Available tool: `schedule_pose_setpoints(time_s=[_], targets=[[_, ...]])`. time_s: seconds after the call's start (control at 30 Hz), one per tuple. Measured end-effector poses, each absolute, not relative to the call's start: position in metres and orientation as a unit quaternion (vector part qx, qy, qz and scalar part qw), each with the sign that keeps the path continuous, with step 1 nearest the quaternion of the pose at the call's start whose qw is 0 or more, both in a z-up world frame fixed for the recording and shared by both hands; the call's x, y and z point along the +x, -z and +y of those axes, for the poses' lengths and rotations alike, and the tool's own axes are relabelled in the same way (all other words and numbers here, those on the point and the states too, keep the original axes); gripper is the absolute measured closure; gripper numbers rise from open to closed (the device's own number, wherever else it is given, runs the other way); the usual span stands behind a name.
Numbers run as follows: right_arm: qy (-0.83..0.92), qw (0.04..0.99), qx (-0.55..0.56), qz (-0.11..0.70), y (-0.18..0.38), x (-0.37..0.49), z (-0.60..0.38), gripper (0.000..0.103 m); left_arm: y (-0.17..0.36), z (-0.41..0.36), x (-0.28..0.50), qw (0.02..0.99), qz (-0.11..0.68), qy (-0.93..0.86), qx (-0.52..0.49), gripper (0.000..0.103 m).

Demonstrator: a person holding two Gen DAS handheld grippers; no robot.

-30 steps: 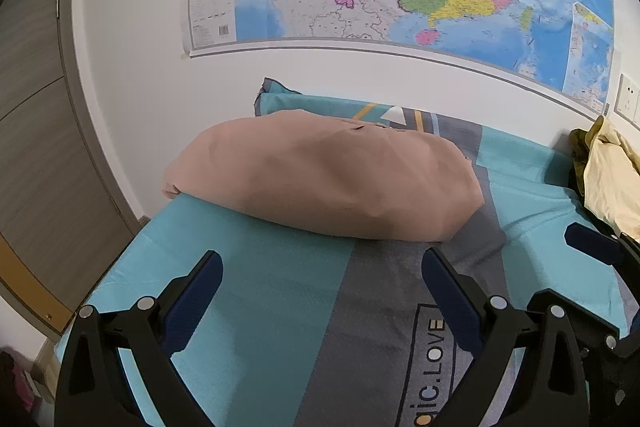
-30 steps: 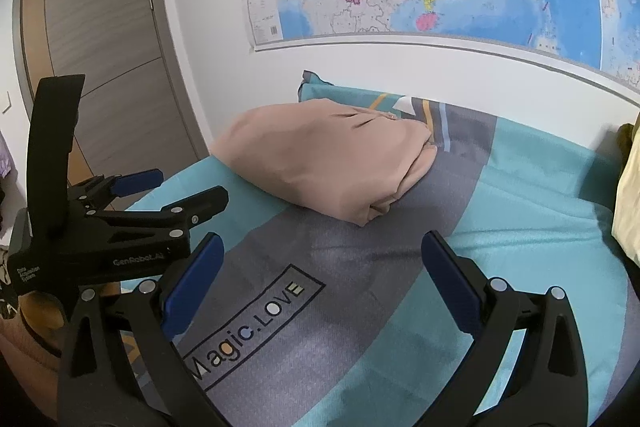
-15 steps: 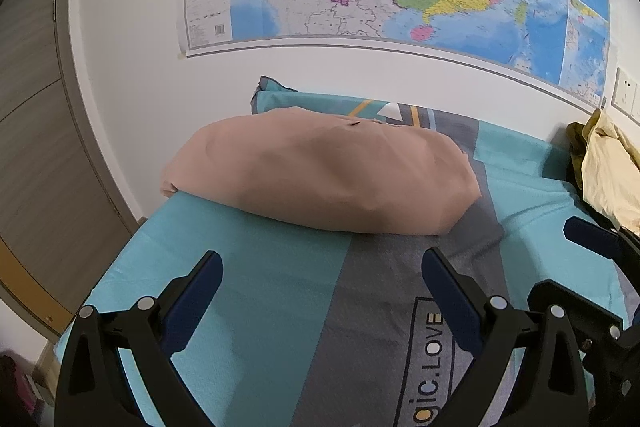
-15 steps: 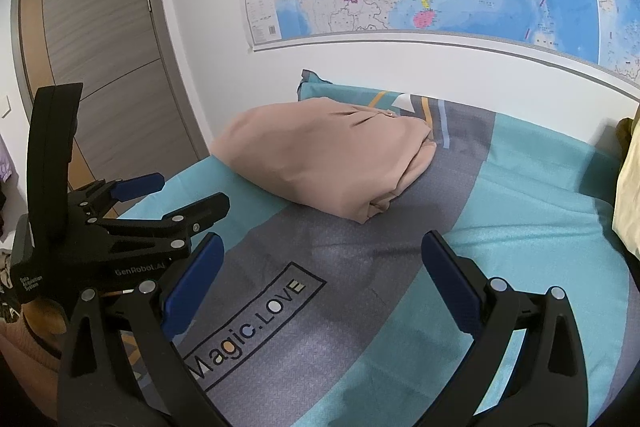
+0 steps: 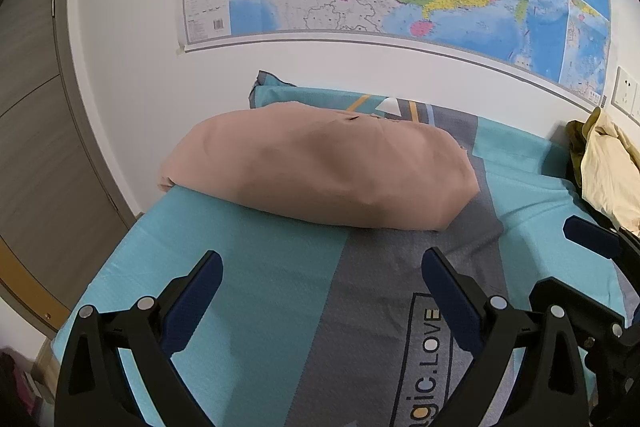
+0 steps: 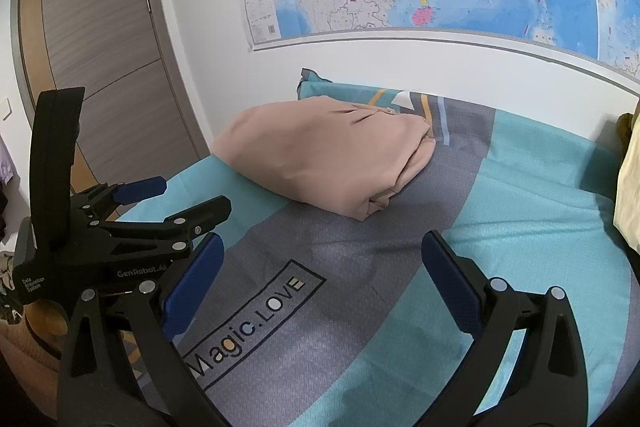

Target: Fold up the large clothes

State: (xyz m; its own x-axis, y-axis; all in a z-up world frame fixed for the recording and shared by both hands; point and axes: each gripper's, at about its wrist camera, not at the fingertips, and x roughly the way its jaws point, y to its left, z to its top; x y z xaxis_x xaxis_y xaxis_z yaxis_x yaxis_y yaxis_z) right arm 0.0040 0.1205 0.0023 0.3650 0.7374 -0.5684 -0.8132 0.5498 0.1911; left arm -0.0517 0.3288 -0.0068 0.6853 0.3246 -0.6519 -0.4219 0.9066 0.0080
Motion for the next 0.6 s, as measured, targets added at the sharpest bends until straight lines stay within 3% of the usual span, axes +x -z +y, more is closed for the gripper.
schedule_pose_setpoints(time_s=[0.6], targets=[[-0.472, 0.821, -0.061, 0.316, 0.0006, 0.0027, 0.121, 0.006, 0.0087, 0.3278, -0.0522, 0.914, 0.343, -0.202, -0.071, 0.007]])
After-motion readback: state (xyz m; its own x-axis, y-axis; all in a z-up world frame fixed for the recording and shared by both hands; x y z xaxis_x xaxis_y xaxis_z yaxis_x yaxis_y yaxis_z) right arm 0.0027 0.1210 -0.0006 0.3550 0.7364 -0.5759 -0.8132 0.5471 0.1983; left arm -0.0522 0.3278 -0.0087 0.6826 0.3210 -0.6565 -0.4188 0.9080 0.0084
